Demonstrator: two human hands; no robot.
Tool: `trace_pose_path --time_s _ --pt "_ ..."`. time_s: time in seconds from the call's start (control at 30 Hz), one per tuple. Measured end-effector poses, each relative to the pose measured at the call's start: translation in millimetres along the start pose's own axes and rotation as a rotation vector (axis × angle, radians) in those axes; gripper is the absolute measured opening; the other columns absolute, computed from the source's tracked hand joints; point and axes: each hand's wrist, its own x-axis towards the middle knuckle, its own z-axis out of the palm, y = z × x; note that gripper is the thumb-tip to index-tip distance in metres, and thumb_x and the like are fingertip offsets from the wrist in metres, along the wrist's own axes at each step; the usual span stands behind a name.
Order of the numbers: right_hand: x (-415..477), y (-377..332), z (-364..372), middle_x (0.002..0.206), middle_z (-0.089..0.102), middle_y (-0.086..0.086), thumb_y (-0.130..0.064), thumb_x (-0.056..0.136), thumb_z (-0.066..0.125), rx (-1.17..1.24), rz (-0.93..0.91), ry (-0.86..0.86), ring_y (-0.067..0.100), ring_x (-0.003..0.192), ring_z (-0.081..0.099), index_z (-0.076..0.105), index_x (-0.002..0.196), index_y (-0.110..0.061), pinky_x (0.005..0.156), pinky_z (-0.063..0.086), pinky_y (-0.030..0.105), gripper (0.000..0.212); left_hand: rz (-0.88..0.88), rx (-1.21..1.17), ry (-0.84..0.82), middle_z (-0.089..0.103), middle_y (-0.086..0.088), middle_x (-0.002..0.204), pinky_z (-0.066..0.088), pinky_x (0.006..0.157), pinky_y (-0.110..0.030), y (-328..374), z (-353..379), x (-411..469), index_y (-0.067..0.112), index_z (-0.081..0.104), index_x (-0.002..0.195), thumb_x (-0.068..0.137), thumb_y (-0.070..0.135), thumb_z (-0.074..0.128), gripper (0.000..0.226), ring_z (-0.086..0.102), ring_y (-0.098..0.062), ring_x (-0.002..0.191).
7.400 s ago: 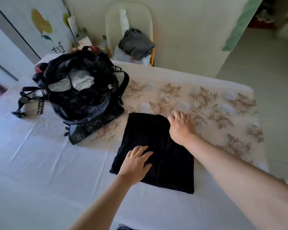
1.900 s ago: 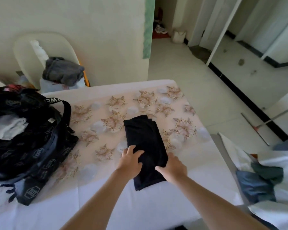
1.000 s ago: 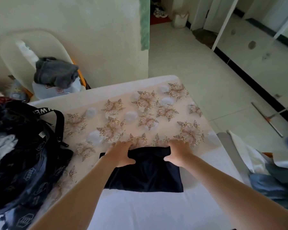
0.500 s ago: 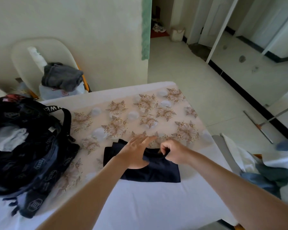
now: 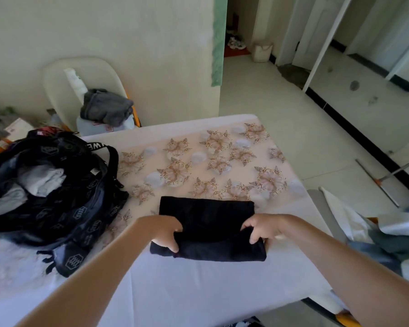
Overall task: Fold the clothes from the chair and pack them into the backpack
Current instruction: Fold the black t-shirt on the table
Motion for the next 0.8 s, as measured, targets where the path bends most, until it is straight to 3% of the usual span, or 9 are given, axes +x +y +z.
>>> trace_pose_path --time_s 0.1,0.17,0.27,0.37,0.47,0.53,0.6,0.7,0.8 --pt "11 3 -10 0.089 0.063 0.004 0.003 0.084 0.048 0.018 -0.060 0.323 0.017 0.076 0.061 0.064 0.107 -0.019 0.057 0.049 0.026 0.035 -0.030 -0.192 0.176 0.061 0.005 0.093 0.046 0.074 -0.032 -17 -14 16 0.026 0.055 0.089 0.081 0.040 0.064 0.018 0.057 -0.016 0.087" --pt "26 6 -17 0.093 0.064 0.001 -0.004 0.084 0.047 -0.036 -0.106 0.516 0.015 0.075 0.060 0.061 0.107 -0.025 0.062 0.046 0.024 0.034 -0.129 -0.226 0.354 0.061 0.003 0.110 0.045 0.083 -0.032 -24 -18 31 0.029 0.056 0.107 0.087 0.035 0.061 0.022 0.056 -0.018 0.100" --pt "50 11 -19 0.118 0.057 -0.001 -0.011 0.090 0.050 -0.295 -0.067 0.713 0.020 0.101 0.058 0.050 0.129 -0.025 0.079 0.046 0.029 0.041 -0.250 0.047 0.746 0.052 0.001 0.134 0.034 0.110 -0.040 -16 -3 55 0.025 0.047 0.136 0.085 0.020 0.063 0.054 0.045 -0.023 0.127" --pt "73 20 -8 0.133 0.046 0.006 -0.010 0.082 0.057 -0.749 -0.120 0.869 0.028 0.124 0.046 0.045 0.136 -0.020 0.101 0.040 0.038 0.056 -0.133 0.031 0.977 0.055 -0.002 0.130 0.038 0.108 -0.042 14 27 73 0.020 0.056 0.130 0.080 0.011 0.062 0.051 0.051 -0.026 0.122" --pt "89 26 6 0.150 0.037 0.013 -0.010 0.075 0.058 -0.850 -0.352 0.808 0.034 0.138 0.038 0.047 0.140 -0.018 0.108 0.037 0.045 0.066 -0.047 0.079 0.749 0.049 -0.004 0.145 0.039 0.109 -0.053 29 68 89 0.026 0.052 0.139 0.092 0.039 0.044 0.049 0.046 -0.029 0.134" --pt "96 27 11 0.162 0.020 0.014 -0.019 0.085 0.050 -0.933 -0.406 0.696 0.032 0.147 0.024 0.034 0.152 -0.023 0.118 0.024 0.052 0.069 -0.100 0.130 0.625 0.031 -0.006 0.159 0.032 0.109 -0.062 21 86 97 0.029 0.037 0.150 0.096 0.054 0.030 0.061 0.030 -0.031 0.145" --pt "100 27 10 0.166 0.007 0.011 -0.026 0.092 0.040 -0.974 -0.394 0.617 0.027 0.152 0.010 0.019 0.157 -0.030 0.121 0.014 0.054 0.068 -0.081 0.171 0.617 0.016 -0.007 0.164 0.027 0.109 -0.066 8 92 101 0.030 0.024 0.155 0.096 0.062 0.027 0.068 0.018 -0.034 0.149" --pt "104 27 5 0.164 0.020 0.010 -0.034 0.094 0.038 -0.987 -0.352 0.630 0.028 0.148 0.025 0.020 0.156 -0.034 0.115 0.030 0.050 0.065 0.099 0.337 0.625 0.008 -0.009 0.165 0.021 0.110 -0.070 -10 90 100 0.031 0.015 0.157 0.093 0.068 0.029 0.075 0.012 -0.040 0.149" --pt "104 26 3 0.152 0.036 0.010 -0.034 0.096 0.044 -1.002 -0.321 0.677 0.032 0.135 0.041 0.031 0.153 -0.030 0.103 0.044 0.046 0.058 0.179 0.437 0.626 0.007 -0.008 0.165 0.017 0.115 -0.065 -39 74 107 0.035 0.012 0.157 0.096 0.058 0.039 0.070 0.008 -0.037 0.150"
